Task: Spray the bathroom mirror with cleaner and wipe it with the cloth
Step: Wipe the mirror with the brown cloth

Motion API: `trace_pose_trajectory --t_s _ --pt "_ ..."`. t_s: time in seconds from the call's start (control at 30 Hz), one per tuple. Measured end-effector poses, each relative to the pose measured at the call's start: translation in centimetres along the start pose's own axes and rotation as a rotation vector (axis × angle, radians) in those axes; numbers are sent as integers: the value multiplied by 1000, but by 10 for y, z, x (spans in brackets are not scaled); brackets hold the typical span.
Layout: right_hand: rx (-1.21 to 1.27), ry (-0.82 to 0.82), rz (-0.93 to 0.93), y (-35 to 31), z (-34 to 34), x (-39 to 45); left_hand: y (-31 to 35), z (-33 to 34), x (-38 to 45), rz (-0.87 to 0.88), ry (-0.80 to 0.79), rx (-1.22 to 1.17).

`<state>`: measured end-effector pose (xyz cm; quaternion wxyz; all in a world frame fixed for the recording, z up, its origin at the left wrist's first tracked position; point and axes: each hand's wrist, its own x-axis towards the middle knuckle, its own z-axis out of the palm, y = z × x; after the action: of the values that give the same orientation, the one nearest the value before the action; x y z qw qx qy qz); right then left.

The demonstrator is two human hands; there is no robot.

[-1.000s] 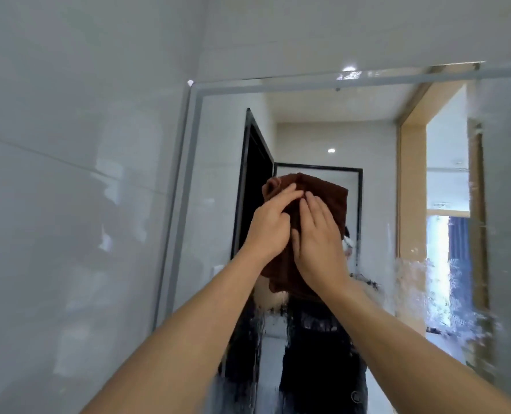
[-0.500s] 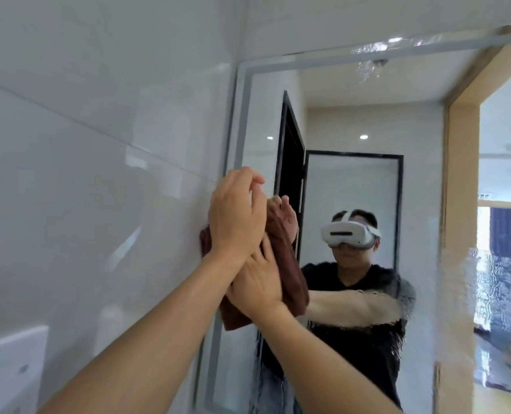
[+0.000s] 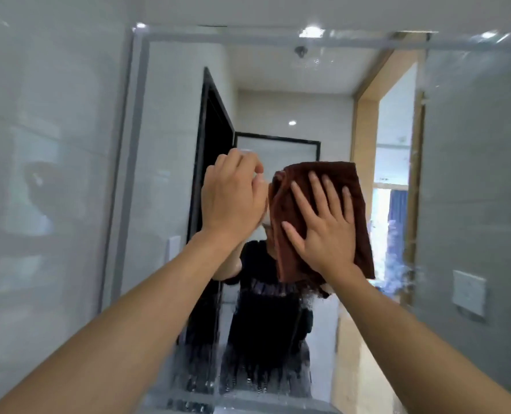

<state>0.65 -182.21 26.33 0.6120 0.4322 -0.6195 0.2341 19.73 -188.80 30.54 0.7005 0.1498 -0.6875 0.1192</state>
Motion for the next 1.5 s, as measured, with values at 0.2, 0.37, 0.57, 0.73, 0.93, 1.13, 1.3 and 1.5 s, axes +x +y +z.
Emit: trace_pose_trajectory --t_s 0.2,0.37,0.57,0.73,0.93,1.13,1.3,1.5 --pt "-98 1 442 144 -22 -49 58 39 -1 124 -134 39" --pt "-92 30 601 144 -22 -42 32 32 14 91 -242 207" --pt "-3 63 238 55 -18 55 -8 9 24 -81 -189 285" --pt "23 22 -34 25 -13 131 -6 13 38 -9 -166 291" --pt "-23 116 98 132 -25 154 52 75 78 182 -130 174" --pt "-82 85 463 290 -59 128 95 118 95 213 -72 90" --pt "-72 71 528 287 -61 147 102 98 105 297 -136 156" --pt "-18 13 165 191 -57 216 104 81 119 203 -110 163"
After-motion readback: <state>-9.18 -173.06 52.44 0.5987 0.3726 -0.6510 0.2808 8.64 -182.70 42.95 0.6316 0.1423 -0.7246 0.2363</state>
